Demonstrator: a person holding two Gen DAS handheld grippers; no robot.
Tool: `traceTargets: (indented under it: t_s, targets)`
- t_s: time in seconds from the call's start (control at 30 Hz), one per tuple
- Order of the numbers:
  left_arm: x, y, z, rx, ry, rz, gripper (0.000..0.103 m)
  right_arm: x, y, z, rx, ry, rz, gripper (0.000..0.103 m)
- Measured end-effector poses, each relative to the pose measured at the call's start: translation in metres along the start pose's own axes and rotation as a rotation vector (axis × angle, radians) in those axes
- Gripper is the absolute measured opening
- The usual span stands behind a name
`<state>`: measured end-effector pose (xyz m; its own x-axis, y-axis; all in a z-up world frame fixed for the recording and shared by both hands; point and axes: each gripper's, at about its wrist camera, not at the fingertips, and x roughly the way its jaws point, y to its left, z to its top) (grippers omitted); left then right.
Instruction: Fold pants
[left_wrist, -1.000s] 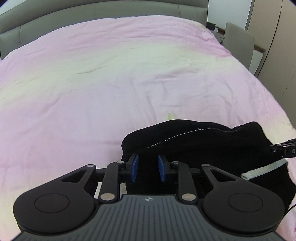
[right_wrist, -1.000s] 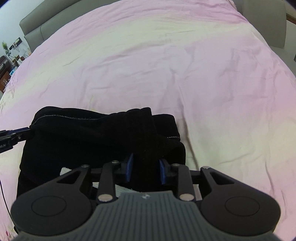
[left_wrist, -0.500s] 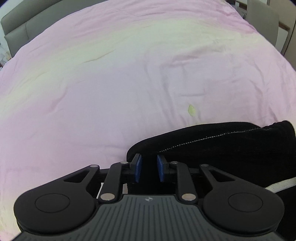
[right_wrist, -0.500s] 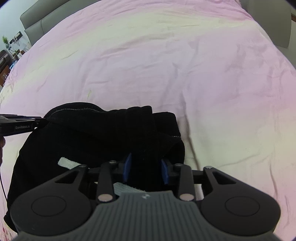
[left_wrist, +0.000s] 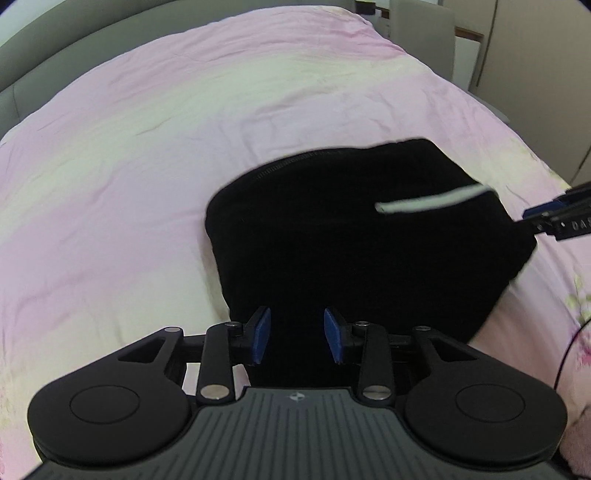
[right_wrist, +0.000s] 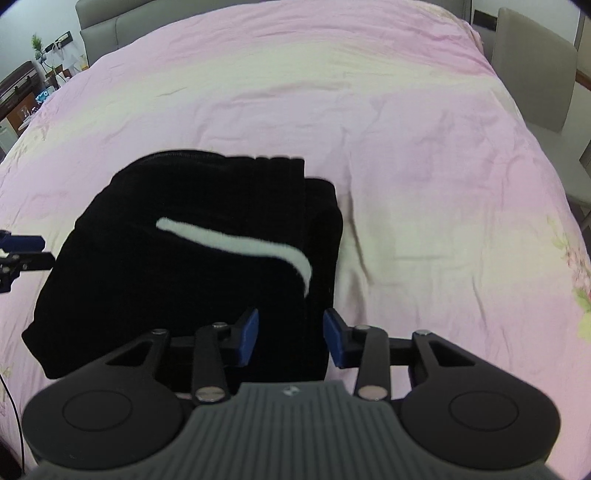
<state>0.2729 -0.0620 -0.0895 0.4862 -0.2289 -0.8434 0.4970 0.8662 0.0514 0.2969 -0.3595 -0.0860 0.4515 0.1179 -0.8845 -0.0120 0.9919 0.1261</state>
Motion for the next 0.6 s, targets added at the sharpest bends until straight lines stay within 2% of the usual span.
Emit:
traceTargets:
  t_s: [0.07, 0.13, 0.2, 0.3, 0.37, 0.43, 0.6]
  targets:
    - [0.006, -0.007, -0.017, 0.036, 0.036, 0.01, 0.041, 0.009, -0.004, -0.015, 0.029, 0.028, 0.011, 0.034]
    - [0.016, -0.01, -0.032, 0.062, 0.058, 0.052, 0.047, 0.018, -0.01, -0.029, 0.067, 0.034, 0.023, 0.034]
    - [0.024, -0.006, -0.041, 0.043, 0.084, 0.049, 0.046, 0.028, -0.017, -0.039, 0.124, 0.055, 0.046, 0.034]
    - [0.043, -0.001, -0.047, -0.001, 0.122, 0.031, 0.046, 0.041, -0.022, -0.048, 0.125, 0.068, 0.043, 0.034]
    - [0.054, -0.001, -0.05, 0.002, 0.129, 0.03, 0.046, 0.045, -0.018, -0.051, 0.107, 0.064, 0.032, 0.034]
    - [0.06, 0.004, -0.05, -0.039, 0.134, 0.011, 0.047, 0.049, -0.016, -0.05, 0.09, 0.061, 0.023, 0.034]
    - [0.048, 0.008, -0.046, -0.03, 0.122, 0.005, 0.047, 0.049, -0.021, -0.047, 0.11, 0.06, 0.025, 0.035]
